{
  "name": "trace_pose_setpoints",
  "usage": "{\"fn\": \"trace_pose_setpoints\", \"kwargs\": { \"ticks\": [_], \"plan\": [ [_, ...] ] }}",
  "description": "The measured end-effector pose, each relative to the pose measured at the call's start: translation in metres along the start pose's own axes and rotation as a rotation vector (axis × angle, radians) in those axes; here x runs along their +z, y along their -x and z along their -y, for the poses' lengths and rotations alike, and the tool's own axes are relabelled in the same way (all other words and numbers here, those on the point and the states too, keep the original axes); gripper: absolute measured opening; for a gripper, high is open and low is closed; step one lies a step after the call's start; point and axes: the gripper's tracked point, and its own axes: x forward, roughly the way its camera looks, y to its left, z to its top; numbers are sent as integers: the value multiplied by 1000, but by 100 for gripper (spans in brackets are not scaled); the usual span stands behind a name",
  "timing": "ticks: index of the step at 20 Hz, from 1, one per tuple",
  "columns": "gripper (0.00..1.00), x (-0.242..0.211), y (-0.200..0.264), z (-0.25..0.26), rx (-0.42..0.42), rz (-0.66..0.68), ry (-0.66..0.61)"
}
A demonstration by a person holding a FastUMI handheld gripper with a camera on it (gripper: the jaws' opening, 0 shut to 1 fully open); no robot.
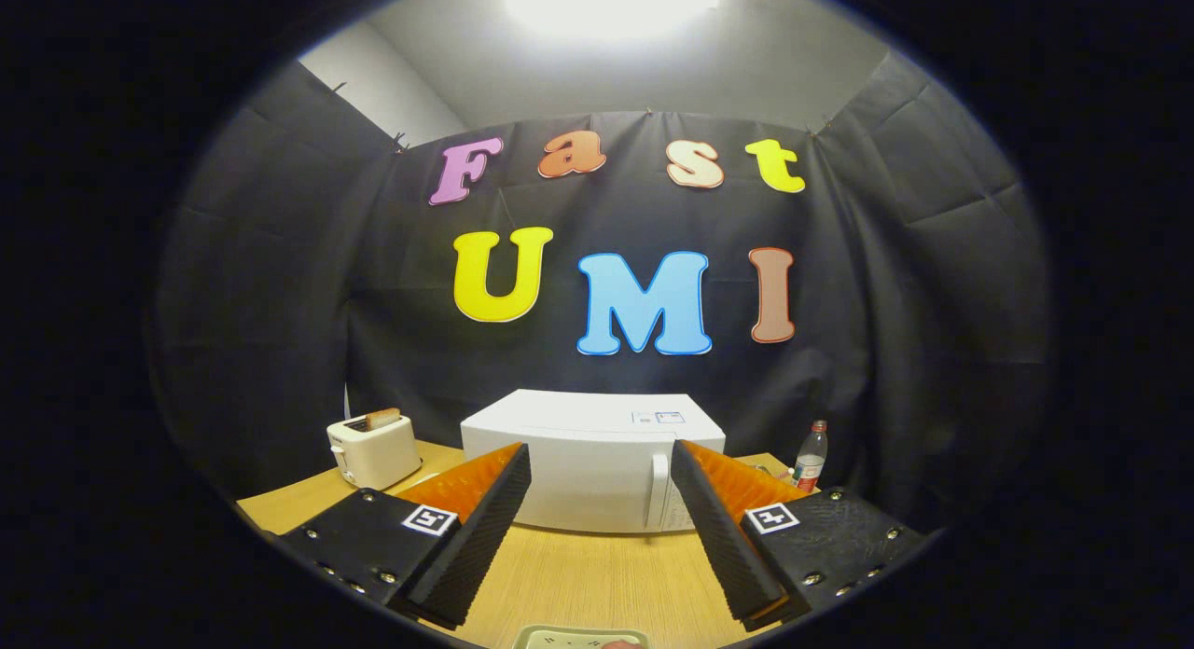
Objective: Open the microwave, put the food inside, and close the microwave door.
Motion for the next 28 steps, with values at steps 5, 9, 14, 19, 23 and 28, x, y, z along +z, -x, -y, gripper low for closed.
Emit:
{"fn": "trace_pose_setpoints", "kwargs": {
  "ticks": [5, 9, 14, 19, 23, 28],
  "plan": [
    [97, 14, 1, -5, 2, 29, 7],
    [97, 22, 1, -5, -4, 46, 1],
    [97, 18, 4, -3, -4, 32, -6],
    [97, 11, 14, -7, -1, 34, -8],
    [97, 13, 18, -11, 6, 38, -9],
    [97, 20, 20, -14, 9, 50, -13]
  ]
}}
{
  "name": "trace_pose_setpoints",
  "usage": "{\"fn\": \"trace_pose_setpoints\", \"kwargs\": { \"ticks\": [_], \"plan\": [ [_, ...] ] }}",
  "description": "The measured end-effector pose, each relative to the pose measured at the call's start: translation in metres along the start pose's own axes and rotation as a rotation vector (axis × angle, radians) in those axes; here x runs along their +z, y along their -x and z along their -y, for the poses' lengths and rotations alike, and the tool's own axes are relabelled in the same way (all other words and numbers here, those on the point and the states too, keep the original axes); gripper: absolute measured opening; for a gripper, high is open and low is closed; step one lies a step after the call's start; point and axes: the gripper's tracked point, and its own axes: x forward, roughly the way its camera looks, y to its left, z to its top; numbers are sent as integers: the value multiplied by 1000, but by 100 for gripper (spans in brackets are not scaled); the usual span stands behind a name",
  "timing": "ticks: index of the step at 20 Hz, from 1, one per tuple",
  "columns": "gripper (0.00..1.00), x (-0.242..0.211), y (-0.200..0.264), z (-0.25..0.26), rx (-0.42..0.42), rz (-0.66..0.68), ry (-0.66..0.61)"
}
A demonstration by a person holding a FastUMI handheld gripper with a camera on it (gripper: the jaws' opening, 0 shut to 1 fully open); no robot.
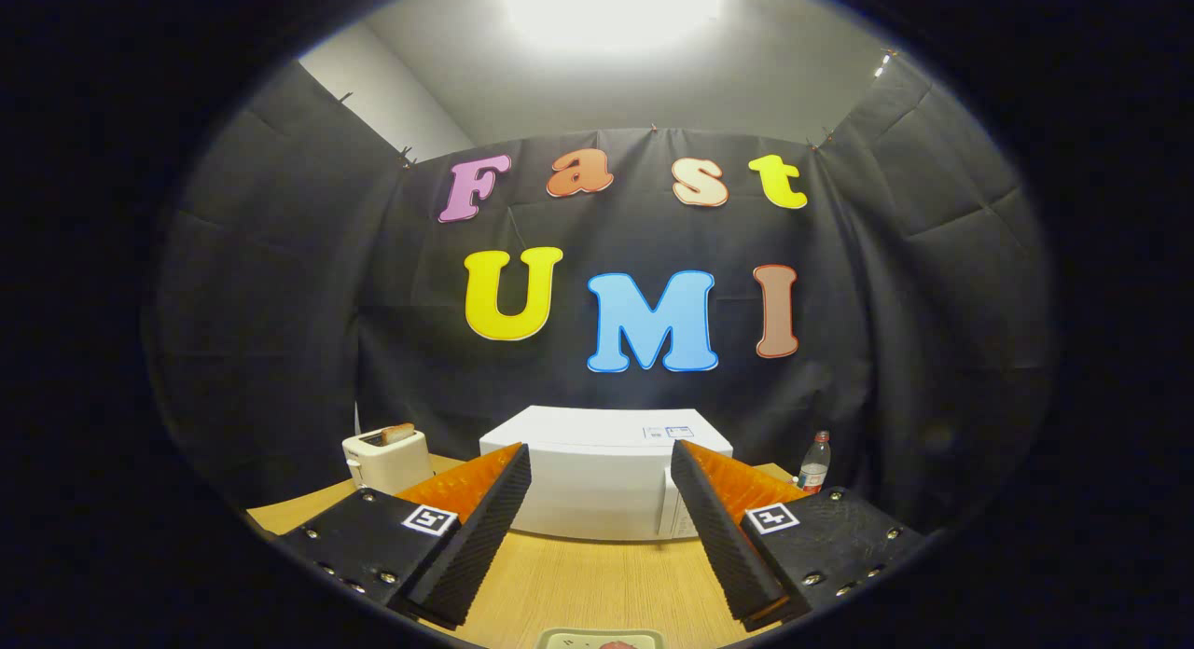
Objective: Open the microwave, put the food inside, and close the microwave door.
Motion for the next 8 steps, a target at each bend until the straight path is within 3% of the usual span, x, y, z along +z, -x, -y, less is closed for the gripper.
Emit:
{"fn": "trace_pose_setpoints", "kwargs": {
  "ticks": [8],
  "plan": [
    [97, 1, 2, 1, -5, 4, 1]
  ]
}}
